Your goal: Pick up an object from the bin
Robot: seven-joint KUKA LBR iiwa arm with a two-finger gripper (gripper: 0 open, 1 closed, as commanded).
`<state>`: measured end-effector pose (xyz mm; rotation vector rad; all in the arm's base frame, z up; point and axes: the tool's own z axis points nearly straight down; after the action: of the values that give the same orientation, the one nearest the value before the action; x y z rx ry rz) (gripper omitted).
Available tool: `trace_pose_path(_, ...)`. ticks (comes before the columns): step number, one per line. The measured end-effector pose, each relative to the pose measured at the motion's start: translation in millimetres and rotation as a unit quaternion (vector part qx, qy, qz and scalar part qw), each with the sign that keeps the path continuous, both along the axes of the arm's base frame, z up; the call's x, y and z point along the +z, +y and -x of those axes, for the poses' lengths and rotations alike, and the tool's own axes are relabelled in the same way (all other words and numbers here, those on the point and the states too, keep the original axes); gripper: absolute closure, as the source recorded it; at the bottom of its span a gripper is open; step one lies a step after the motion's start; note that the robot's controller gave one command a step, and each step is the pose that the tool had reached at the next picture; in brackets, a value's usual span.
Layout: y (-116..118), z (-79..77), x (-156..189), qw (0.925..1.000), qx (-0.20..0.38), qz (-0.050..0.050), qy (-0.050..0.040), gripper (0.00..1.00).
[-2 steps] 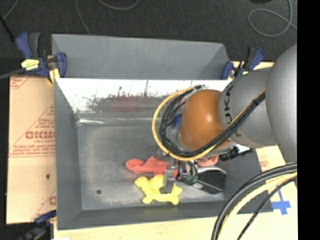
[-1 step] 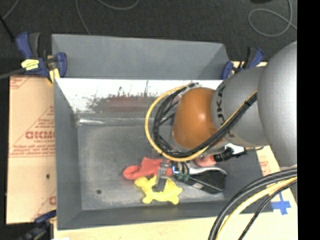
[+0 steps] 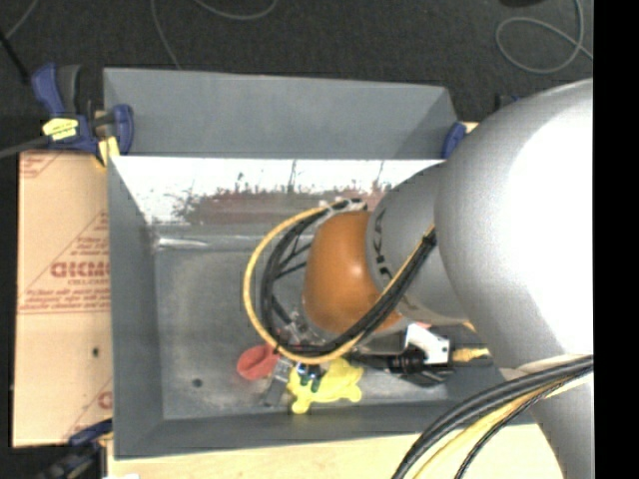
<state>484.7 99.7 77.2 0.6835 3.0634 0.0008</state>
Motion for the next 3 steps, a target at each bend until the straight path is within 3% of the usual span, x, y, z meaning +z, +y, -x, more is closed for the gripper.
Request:
trace_pose_path(1,-7.9,-25.3,-6.0,0.9970,0.077,-0.001,-0.0034,1.00)
trace_pose_path(3,-8.1,-23.9,-1.8,0.9970,0.077,-0.001,-0.0014,1.00)
